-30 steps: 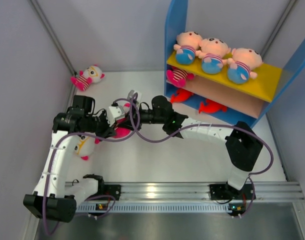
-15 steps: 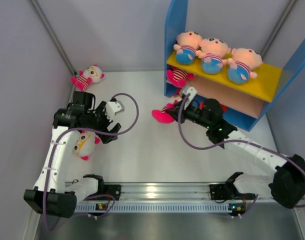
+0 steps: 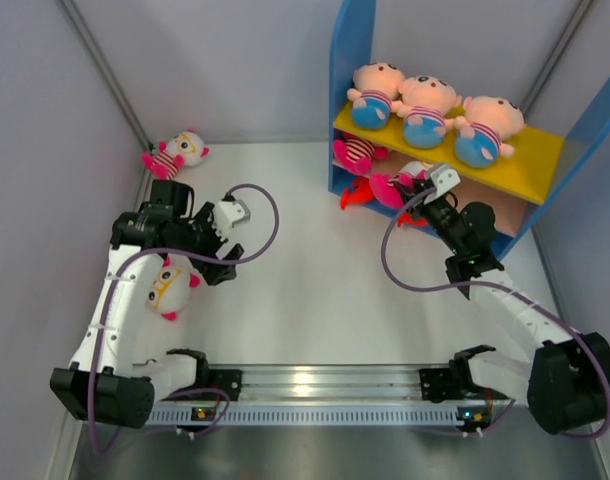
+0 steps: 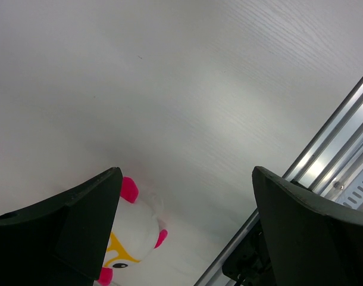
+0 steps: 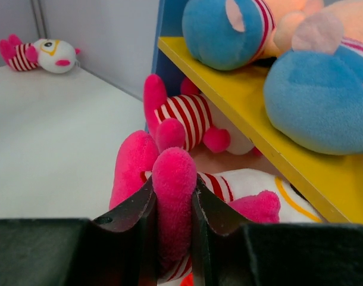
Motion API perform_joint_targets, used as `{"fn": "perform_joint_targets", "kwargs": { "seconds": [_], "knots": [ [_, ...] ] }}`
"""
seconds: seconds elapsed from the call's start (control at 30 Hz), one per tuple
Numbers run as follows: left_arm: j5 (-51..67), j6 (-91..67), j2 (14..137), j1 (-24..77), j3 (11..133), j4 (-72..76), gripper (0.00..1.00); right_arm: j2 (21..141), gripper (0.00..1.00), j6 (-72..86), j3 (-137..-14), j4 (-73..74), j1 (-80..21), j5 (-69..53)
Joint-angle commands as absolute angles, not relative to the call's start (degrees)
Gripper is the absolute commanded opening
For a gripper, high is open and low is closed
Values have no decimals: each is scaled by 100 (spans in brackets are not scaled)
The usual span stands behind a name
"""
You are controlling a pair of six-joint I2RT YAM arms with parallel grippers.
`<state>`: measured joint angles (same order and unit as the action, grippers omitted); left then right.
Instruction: Place and organize the stuffed toys onto the shelf
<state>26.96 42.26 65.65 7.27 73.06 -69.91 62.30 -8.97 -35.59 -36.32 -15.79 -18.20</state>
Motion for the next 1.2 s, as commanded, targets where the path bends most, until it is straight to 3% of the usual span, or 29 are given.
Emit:
{"fn": "perform_joint_targets", "kwargs": {
  "seconds": [0.0, 0.43, 0.57, 0.77, 1.0, 1.17],
  "knots": [
    [2654, 4271, 6495, 712, 7471, -6943, 97, 6591, 0, -1011, -3481, -4973, -1135, -2345],
    [2628, 4307, 6469, 712, 7435, -6935, 97, 7382, 0, -502, -2646, -6387, -633, -2531],
    [2593, 4315, 6460, 712, 7436, -6943, 97, 7917, 0, -176, -2978, -6837, -344, -3241],
    [2514, 4333, 6346, 712, 7400, -6943, 98, 8402, 0, 333, -3445, -7040, -273, -3358],
    [2522, 4351, 6328, 712, 7383, -6943, 98, 7981, 42, 439, -3138, -6620, -281, -2400],
    [2610, 4307, 6390, 712, 7365, -6943, 98, 7296, 59, 553, -3269, -4854, -281, -1638]
  ]
}}
